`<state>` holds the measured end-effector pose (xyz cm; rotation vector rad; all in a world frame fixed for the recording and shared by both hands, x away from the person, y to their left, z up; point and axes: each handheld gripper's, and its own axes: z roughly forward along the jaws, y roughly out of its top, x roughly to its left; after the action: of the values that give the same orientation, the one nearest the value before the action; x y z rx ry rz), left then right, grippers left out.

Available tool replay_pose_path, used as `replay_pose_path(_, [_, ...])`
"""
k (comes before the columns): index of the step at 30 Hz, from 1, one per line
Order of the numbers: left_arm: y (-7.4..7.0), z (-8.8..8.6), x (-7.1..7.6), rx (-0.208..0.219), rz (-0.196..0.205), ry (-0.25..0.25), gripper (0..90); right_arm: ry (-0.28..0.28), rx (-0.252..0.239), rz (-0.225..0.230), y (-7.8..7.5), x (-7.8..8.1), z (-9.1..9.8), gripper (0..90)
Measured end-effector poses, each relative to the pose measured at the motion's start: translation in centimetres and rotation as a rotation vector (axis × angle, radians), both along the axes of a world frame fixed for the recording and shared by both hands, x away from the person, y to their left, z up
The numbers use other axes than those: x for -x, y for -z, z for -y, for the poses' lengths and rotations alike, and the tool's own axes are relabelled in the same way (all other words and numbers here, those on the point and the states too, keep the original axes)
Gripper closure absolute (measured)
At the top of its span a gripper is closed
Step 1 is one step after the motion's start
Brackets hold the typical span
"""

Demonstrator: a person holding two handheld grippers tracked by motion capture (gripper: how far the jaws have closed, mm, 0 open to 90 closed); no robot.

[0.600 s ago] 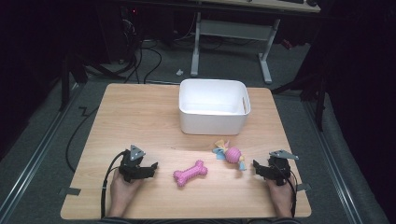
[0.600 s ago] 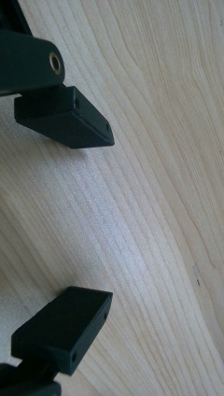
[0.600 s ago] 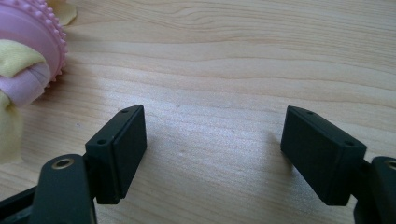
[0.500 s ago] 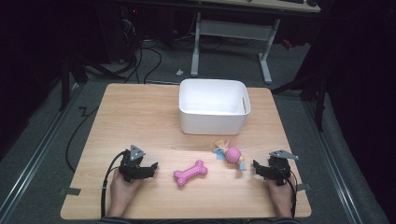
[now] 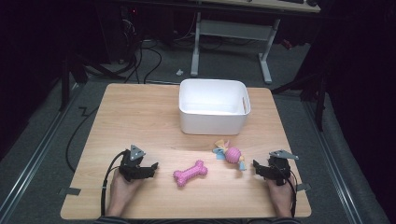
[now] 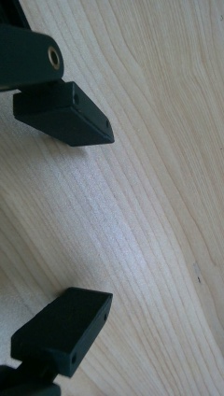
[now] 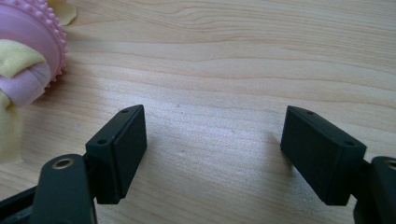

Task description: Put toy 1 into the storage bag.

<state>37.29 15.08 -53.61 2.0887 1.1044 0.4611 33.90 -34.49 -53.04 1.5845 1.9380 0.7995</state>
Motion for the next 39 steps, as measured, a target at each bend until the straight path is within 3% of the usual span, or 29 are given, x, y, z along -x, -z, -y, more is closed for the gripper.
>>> replay_pose_path(8, [-0.3,-0.3,-0.1,-0.009,-0.012,0.008,25.7,0.0,0.0,0.001,0.0,0.0,0.0,23.1])
replay_pose_path(16, [-0.6,-0.9,-0.1,0.036,-0.029,0.012,27.1,0.0,0.001,0.001,0.0,0.0,0.0,23.1])
replay_pose_path(25, [-1.9,-0.7,0.4,0.03,-0.028,0.052,29.2,0.0,0.001,0.001,0.0,0.0,0.0,23.1])
replay_pose_path(39, [-4.5,0.3,1.1,0.082,-0.027,0.112,29.8,0.0,0.0,0.0,0.0,0.0,0.0,23.1])
